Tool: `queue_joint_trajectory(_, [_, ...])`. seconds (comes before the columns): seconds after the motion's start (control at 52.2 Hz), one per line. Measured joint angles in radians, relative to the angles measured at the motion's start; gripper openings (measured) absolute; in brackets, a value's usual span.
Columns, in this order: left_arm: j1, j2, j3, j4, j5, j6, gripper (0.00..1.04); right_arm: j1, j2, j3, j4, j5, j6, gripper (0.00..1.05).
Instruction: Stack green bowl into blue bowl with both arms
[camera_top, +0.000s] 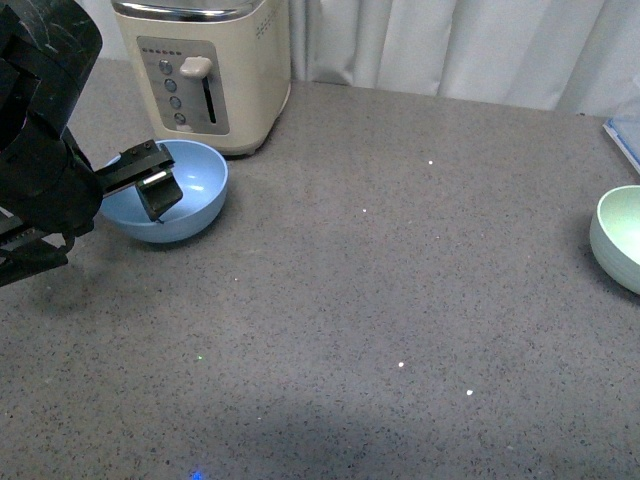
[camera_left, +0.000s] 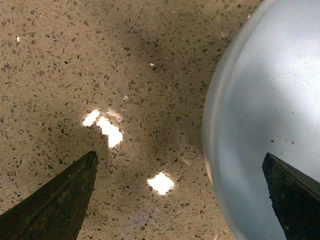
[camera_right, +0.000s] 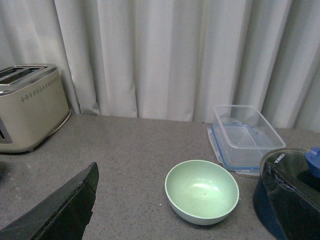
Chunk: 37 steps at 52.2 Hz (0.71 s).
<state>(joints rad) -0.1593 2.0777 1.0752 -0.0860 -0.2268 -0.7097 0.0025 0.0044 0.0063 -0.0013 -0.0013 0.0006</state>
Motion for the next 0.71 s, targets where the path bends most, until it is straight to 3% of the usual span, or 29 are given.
queue_joint_trajectory(0.134, [0.006,0.013,0.024,-0.014,0.004,-0.016,0.98,0.000,0.000,0.000,0.000,0.000,0.000,0.96])
queue_joint_trajectory(0.192, [0.007,0.014,0.029,-0.016,0.009,-0.019,0.93,0.000,0.000,0.000,0.000,0.000,0.000,0.96])
queue_joint_trajectory(0.345, [0.007,0.015,0.030,-0.003,0.040,-0.029,0.60,0.000,0.000,0.000,0.000,0.000,0.000,0.96])
queue_joint_trajectory(0.498, [0.008,0.015,0.030,-0.003,0.047,-0.031,0.37,0.000,0.000,0.000,0.000,0.000,0.000,0.96])
queue_joint_trajectory(0.633, [0.009,0.015,0.030,-0.003,0.047,-0.037,0.10,0.000,0.000,0.000,0.000,0.000,0.000,0.96])
queue_joint_trajectory(0.709, [0.010,0.011,0.032,-0.002,0.048,-0.048,0.04,0.000,0.000,0.000,0.000,0.000,0.000,0.96])
